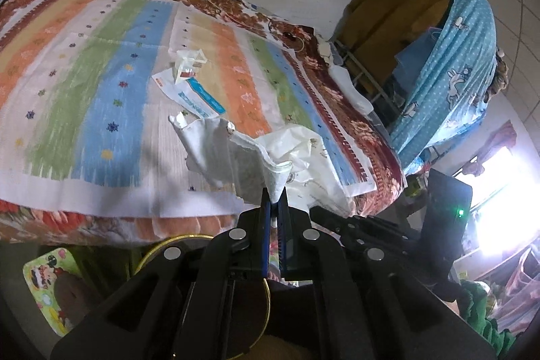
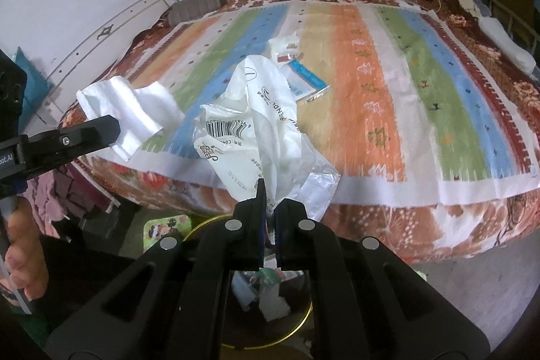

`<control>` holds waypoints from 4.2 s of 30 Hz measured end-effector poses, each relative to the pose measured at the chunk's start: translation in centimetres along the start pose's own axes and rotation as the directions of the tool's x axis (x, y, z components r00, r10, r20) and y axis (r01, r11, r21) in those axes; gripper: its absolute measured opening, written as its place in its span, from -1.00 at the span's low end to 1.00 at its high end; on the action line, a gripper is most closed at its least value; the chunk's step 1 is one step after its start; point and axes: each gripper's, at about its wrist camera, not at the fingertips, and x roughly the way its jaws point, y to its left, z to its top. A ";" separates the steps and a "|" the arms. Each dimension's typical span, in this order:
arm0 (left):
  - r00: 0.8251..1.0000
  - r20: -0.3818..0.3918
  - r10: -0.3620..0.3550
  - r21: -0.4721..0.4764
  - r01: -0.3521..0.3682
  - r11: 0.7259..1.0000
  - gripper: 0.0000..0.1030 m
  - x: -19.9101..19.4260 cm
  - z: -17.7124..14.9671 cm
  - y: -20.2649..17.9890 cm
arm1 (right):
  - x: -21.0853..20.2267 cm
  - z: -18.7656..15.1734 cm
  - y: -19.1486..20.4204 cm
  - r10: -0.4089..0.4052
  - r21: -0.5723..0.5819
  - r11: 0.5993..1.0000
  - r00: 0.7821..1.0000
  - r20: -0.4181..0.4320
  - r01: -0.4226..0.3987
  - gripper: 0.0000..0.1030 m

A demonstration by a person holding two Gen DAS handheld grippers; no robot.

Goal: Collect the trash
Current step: 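Lift tissue and plastic bag and carry both over the bin, then open both tools to drop tissue and plastic bag into the bin, then move both open tools toward the blue-and-white mask packet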

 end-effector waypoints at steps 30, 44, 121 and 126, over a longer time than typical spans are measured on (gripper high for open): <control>0.983 -0.182 0.029 -0.131 -0.054 0.990 -0.95 2.1 -8.6 1.2 | 5.2 -8.9 1.0 -0.027 0.062 0.997 0.956 -0.290 0.048 -0.94; 0.940 -0.311 0.138 -0.182 -0.201 0.962 -0.94 5.2 -10.0 3.5 | 8.1 -10.5 0.8 -0.026 0.099 0.993 0.919 -0.394 0.071 -0.84; 0.937 0.039 0.348 -0.222 -0.332 0.917 0.88 14.9 16.5 14.5 | 18.1 11.9 -5.8 -0.054 0.072 0.996 0.998 -0.043 0.057 0.83; 0.941 0.022 0.338 -0.194 -0.327 0.925 0.88 16.7 17.8 14.4 | 20.3 12.7 -6.6 -0.048 0.109 0.993 0.997 -0.064 0.055 0.82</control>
